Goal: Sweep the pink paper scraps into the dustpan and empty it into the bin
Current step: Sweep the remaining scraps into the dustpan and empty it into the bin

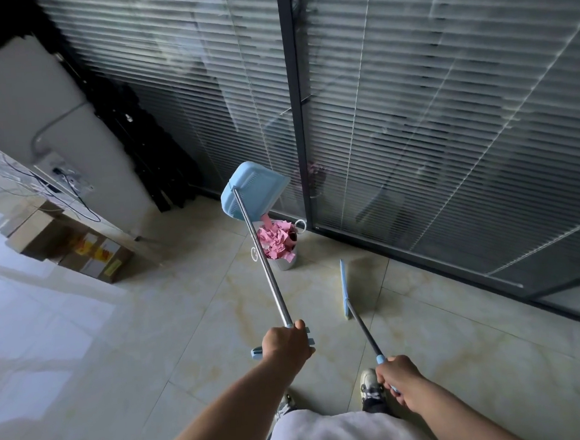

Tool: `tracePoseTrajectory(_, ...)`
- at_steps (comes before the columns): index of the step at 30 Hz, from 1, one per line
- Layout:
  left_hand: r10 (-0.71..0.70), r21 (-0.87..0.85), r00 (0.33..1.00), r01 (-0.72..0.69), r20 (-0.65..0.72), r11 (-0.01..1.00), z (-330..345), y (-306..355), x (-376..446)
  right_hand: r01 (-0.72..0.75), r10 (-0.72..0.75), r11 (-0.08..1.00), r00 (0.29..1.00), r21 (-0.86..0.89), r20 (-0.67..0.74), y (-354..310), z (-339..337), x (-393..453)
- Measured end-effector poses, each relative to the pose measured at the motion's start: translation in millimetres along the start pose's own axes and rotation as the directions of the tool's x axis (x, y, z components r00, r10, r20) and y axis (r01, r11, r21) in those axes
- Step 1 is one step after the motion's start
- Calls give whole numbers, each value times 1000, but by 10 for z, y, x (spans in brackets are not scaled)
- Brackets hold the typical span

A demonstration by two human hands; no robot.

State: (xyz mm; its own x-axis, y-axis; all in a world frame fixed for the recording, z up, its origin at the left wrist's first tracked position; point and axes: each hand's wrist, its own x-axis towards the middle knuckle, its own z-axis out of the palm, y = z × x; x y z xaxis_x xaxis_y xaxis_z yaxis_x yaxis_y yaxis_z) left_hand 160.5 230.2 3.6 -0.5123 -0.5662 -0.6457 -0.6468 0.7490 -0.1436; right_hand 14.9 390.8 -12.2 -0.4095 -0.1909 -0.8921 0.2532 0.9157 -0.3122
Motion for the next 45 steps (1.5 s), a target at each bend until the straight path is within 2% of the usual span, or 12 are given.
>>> tracePoseTrajectory(13, 22, 18, 1000, -23, 14, 1000, 219, 36, -105, 17, -16, 999, 1000, -30, 10, 28, 24, 25)
tracePoseTrajectory(19, 167, 101, 984, -172, 59, 980, 334, 158, -157, 29, -29, 998, 1000, -54, 11, 54, 39, 49)
tracePoseTrajectory(29, 84, -30, 996, -84, 3, 996, 317, 154, -179, 61, -63, 989, 998, -138, -10, 124, 42, 101)
tracePoseTrajectory(32, -14, -236, 996, -8, -93, 972, 59, 101, -243, 88, -95, 972, 995, -220, -20, 104, 39, 142)
tracePoseTrajectory(35, -131, -532, 972, 7, -195, 847, -265, -42, -290, 97, -97, 952, 995, -292, 14, -20, -17, 100)
tracePoseTrajectory(37, -233, -732, 949, 4, -212, 681, -430, -187, -307, 95, -87, 946, 995, -309, 41, -143, -75, 44)
tracePoseTrajectory(40, -392, -901, 906, 29, -159, 433, -551, -431, -294, 82, -64, 950, 996, -302, 68, -291, -163, -46)
tracePoseTrajectory(42, -466, -975, 882, 34, -73, 218, -589, -613, -314, 55, -32, 965, 995, -257, 95, -382, -204, -91)
tracePoseTrajectory(45, -491, -992, 870, -18, 45, -123, -554, -866, -402, -28, 37, 997, 991, -71, 128, -517, -270, -156)
